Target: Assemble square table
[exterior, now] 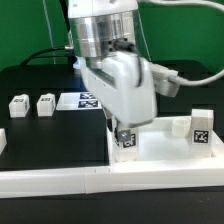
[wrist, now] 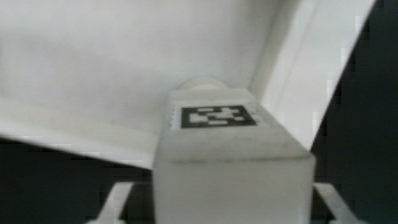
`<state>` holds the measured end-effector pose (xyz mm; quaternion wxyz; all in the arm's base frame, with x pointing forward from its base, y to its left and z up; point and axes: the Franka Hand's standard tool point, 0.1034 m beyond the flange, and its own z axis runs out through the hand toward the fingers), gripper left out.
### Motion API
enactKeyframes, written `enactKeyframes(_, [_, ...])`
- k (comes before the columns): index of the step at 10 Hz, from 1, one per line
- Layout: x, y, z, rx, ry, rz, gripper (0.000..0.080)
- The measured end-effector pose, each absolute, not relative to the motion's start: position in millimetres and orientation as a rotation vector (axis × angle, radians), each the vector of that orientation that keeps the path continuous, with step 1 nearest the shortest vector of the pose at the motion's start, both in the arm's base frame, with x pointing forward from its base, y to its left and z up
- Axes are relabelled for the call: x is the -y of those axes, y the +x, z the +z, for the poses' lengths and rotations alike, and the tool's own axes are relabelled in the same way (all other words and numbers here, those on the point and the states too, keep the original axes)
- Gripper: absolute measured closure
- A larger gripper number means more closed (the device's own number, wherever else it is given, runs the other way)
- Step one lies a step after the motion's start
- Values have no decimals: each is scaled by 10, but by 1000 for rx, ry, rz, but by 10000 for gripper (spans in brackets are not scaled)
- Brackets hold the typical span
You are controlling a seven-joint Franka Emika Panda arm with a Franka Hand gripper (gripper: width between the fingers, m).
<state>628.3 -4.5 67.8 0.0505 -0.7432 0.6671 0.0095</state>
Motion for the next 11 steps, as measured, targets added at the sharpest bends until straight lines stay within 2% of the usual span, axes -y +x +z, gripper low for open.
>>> enactKeyframes(3, [32,6248,678,-2474,-1772,13,509])
enactKeyframes(7, [53,6215,676,-2585,-1631,9,502])
enactKeyframes(8, [47,6215,673,-2583,-1632,10,473])
enactKeyframes(9, [45,6212,667,-2580,-1638,10,338])
enactKeyframes(10, [44,6211,664,-2580,-1639,10,338])
enactKeyframes(11, [34,6213,677,-2568,-1654,9,195])
